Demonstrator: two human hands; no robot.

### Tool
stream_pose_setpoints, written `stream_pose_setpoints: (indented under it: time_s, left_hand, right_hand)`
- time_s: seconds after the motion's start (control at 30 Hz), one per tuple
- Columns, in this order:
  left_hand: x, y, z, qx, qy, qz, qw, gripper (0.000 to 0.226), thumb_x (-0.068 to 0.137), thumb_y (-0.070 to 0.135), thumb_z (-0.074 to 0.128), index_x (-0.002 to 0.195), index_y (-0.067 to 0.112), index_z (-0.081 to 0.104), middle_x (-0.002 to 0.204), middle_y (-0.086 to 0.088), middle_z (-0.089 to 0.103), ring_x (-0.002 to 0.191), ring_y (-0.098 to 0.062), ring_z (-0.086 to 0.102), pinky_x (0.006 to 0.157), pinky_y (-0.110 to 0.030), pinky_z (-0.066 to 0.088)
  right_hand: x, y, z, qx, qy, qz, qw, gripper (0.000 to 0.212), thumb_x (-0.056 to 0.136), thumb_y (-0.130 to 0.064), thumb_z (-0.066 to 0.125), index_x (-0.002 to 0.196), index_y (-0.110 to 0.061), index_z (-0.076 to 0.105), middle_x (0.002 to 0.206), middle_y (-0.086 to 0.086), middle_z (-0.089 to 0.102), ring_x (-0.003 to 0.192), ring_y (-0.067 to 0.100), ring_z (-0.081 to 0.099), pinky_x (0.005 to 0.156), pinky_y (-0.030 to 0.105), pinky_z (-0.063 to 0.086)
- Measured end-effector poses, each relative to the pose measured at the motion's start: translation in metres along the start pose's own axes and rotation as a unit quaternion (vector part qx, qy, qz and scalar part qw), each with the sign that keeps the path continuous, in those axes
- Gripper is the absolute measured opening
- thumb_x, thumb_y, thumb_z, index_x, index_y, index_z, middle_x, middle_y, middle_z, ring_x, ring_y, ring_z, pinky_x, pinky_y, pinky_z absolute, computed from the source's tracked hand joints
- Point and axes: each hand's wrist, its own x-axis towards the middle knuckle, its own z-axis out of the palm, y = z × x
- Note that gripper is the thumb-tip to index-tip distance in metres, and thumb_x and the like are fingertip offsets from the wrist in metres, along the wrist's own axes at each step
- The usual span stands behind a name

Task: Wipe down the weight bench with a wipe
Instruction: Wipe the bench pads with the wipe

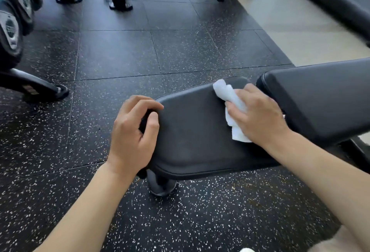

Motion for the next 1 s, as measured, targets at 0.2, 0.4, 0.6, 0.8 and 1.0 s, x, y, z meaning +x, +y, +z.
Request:
stream_pose_setpoints:
  time_s: [0.2,0.4,0.6,0.8,1.0]
  left_hand:
    - [0.008,-0.005,-0.021,-0.077,-0.067,-0.066,0.993,0.031,0.104,0.017,0.049,0.109,0.012,0.079,0.12,0.004,0.074,0.122,-0.017,0.065,0.107,-0.037,0.048]
    - [0.003,0.003,-0.034,-0.141,-0.093,-0.137,0.976,0.031,0.103,0.028,0.051,0.117,0.021,0.078,0.118,0.011,0.077,0.119,-0.009,0.068,0.102,-0.025,0.051]
    - [0.0,0.011,-0.035,-0.138,-0.102,-0.166,0.971,0.03,0.1,0.031,0.053,0.118,0.028,0.077,0.116,0.016,0.076,0.108,-0.007,0.07,0.091,-0.024,0.053]
    - [0.008,0.012,-0.024,-0.106,-0.055,-0.179,0.977,0.028,0.1,0.029,0.053,0.11,0.027,0.079,0.101,0.01,0.078,0.093,-0.015,0.071,0.081,-0.029,0.054]
    - [0.009,0.018,-0.007,0.016,-0.047,-0.112,0.993,0.025,0.094,0.001,0.065,0.104,0.019,0.08,0.112,0.011,0.07,0.112,-0.01,0.064,0.1,-0.022,0.047]
  right_hand:
    - [-0.061,-0.101,0.007,0.093,-0.082,-0.29,0.949,0.038,0.097,-0.038,0.058,0.124,-0.013,0.066,0.091,-0.002,0.051,0.078,0.018,0.051,0.067,0.03,0.044]
    - [0.008,-0.04,0.007,0.016,-0.025,-0.086,0.996,0.025,0.096,-0.036,0.065,0.115,-0.021,0.071,0.099,0.002,0.057,0.098,0.028,0.063,0.082,0.04,0.047]
    - [-0.015,-0.077,0.011,0.053,-0.025,-0.142,0.988,0.025,0.095,-0.038,0.06,0.113,-0.021,0.068,0.09,-0.007,0.044,0.084,0.02,0.054,0.075,0.035,0.045]
    - [-0.01,-0.072,0.011,0.085,-0.09,-0.259,0.958,0.043,0.089,-0.042,0.056,0.125,-0.022,0.068,0.102,-0.001,0.059,0.097,0.021,0.062,0.08,0.036,0.05]
    - [0.046,0.019,0.003,0.02,0.003,0.057,0.998,0.026,0.098,-0.037,0.058,0.101,-0.014,0.069,0.094,0.004,0.053,0.092,0.034,0.059,0.078,0.04,0.042]
